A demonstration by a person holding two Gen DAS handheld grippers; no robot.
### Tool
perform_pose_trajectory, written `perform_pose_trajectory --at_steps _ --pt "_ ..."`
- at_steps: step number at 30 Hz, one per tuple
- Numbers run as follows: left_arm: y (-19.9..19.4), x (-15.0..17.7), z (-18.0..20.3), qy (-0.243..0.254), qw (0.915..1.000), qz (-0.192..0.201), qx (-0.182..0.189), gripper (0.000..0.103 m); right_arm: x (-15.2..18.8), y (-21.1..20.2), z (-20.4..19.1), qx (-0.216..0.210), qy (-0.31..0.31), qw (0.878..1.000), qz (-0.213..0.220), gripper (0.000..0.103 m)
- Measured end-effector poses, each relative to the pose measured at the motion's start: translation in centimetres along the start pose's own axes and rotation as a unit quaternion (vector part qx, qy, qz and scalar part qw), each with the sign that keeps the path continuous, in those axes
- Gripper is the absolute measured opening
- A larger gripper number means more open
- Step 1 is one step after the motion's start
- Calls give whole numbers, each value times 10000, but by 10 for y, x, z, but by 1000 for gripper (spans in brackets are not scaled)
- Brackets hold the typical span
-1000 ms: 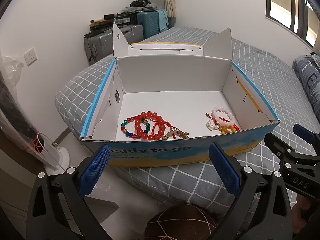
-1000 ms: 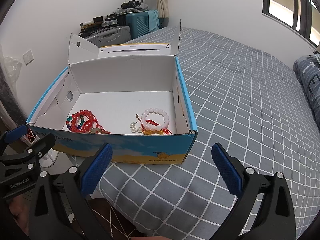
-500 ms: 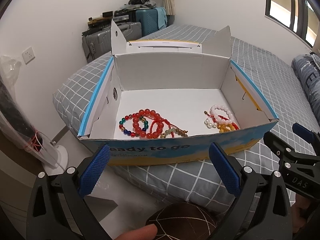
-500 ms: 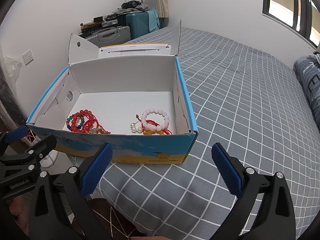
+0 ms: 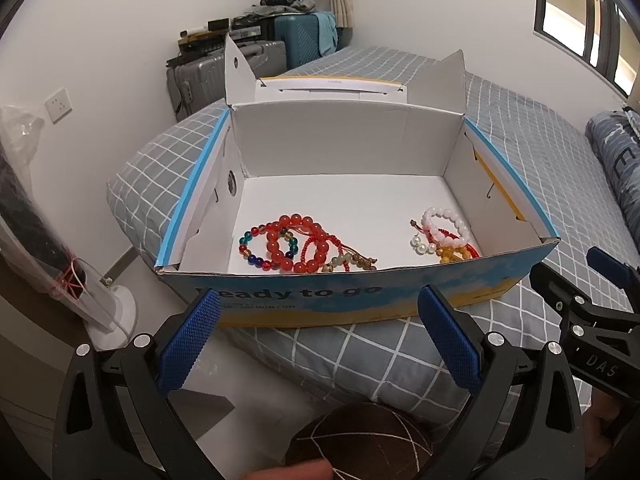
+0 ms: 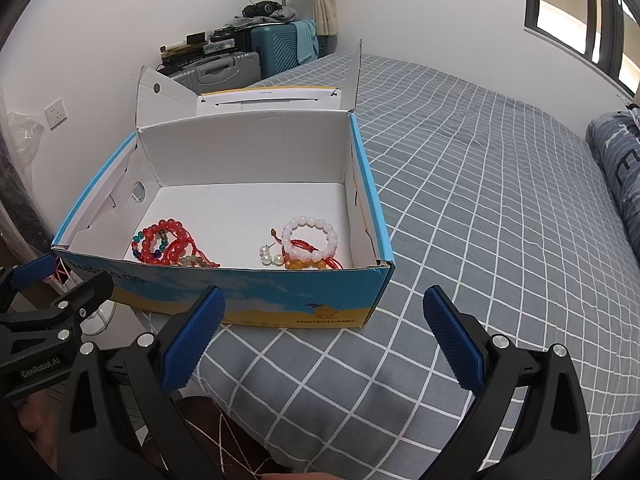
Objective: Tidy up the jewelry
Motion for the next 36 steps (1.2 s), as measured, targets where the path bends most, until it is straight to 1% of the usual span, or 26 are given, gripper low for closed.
perform_pose_trajectory --at_steps 7,32,36 --pt "-2 -1 -1 -2 10000 23 -38 97 0 0 0 -11 7 10000 4 95" --pt "-6 -2 -3 -74 9999 137 28 97 -1 -3 1 -22 2 10000 13 95" --pt "-5 -1 -3 -68 9999 100 33 97 -1 -3 -1 -28 1 10000 14 95"
Point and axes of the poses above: each gripper's, at about its wrist camera, not at the fingertips, and y roughly the way its jaws point, z to its right, x to its underside, the point moved 5 cm from there along y, roughly the way its jaws point, and after that the axes turned 14 degrees about -x, right-handed, at the moved point
